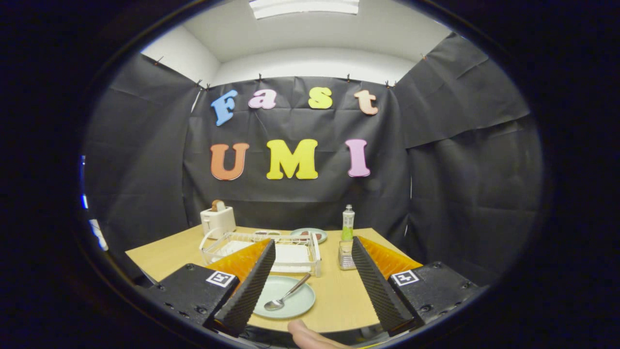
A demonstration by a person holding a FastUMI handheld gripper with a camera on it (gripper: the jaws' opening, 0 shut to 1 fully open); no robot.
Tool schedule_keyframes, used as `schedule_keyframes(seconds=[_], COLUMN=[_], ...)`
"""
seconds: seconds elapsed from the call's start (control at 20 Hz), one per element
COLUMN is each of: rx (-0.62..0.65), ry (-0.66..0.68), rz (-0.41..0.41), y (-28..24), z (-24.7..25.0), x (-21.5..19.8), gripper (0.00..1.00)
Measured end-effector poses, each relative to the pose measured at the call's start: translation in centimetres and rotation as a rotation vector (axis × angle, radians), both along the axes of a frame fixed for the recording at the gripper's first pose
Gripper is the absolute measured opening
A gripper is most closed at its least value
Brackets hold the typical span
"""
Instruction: Take the plate from the dish rack, then take the spoon from the basket and place it into the plate.
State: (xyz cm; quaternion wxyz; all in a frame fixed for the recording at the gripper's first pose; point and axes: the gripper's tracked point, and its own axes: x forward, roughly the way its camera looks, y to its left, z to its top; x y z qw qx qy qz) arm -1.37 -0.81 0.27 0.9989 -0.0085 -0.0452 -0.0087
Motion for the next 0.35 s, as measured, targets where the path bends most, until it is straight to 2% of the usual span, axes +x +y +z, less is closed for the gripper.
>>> schedule_keyframes(seconds=[0.35], rx=[0.008], ry=[0.017], rz=[0.015], y=[-0.07], z=[-0.51], x=[0.47], gripper=[1.0])
